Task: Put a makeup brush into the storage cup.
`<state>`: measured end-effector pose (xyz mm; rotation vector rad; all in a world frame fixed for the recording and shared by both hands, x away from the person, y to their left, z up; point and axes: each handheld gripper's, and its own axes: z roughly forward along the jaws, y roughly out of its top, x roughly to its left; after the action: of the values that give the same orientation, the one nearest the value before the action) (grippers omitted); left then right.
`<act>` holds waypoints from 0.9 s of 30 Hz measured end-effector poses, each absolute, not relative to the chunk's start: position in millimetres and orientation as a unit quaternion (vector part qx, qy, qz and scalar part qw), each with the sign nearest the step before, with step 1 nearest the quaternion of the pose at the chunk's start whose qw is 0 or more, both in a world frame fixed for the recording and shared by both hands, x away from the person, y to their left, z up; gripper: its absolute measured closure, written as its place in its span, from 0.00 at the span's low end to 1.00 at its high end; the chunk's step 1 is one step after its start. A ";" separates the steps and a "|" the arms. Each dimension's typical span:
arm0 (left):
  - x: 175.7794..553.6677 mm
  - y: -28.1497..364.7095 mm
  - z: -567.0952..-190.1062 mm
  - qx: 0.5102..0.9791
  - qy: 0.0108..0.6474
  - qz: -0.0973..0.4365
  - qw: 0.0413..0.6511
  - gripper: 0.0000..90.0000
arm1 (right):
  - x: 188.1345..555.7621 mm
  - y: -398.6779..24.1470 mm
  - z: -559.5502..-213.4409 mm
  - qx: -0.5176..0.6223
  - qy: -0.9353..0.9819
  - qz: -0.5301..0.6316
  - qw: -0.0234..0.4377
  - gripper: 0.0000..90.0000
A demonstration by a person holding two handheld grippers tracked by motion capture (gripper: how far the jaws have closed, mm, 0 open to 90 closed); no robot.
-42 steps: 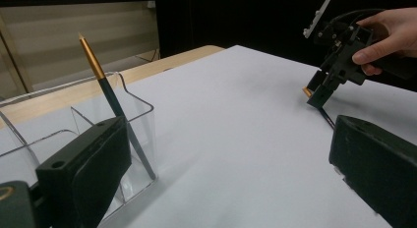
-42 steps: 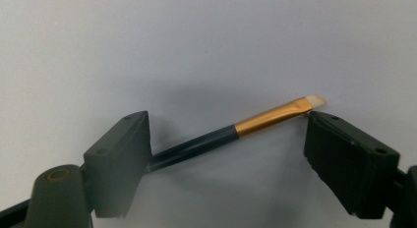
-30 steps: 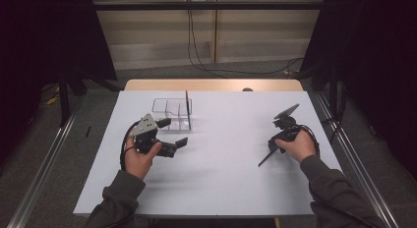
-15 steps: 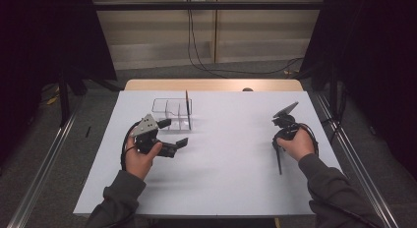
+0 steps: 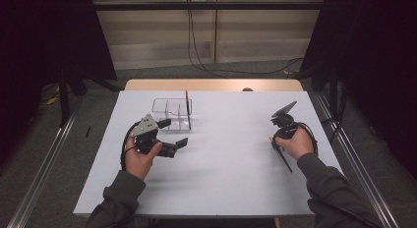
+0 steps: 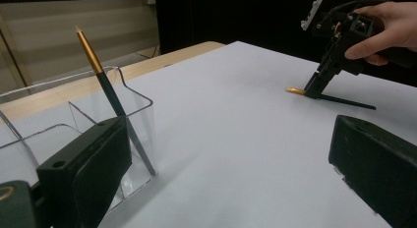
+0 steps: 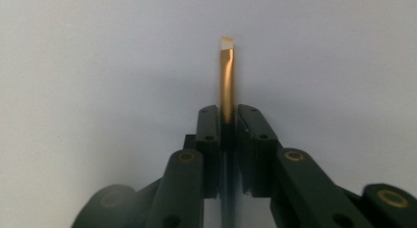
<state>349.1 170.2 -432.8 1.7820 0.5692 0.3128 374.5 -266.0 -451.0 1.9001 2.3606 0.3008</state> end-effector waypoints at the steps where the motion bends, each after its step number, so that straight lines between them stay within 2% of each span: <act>1: 349.1 170.2 -432.8 0.764 0.244 0.134 0.583 0.02 | 374.4 -264.5 -450.9 0.621 0.776 0.095 0.049 0.83; 2: 349.1 170.2 -432.8 0.763 0.244 0.134 0.583 0.02 | 374.5 -262.3 -450.9 0.619 0.778 0.094 0.049 0.80; 5: 348.9 170.6 -432.5 0.763 0.246 0.136 0.583 0.03 | 374.3 -256.9 -450.8 0.610 0.786 0.081 0.062 0.81; 11: 348.2 170.8 -431.8 0.763 0.249 0.139 0.581 0.03 | 374.8 -255.2 -451.1 0.604 0.790 0.086 0.054 0.93; 27: 348.7 169.7 -432.5 0.764 0.250 0.134 0.580 0.03 | 373.5 -266.4 -451.5 0.610 0.783 0.120 0.031 0.94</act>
<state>348.7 169.7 -432.5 1.7861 0.5848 0.3132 373.5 -266.4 -451.5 1.8786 2.4124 0.3689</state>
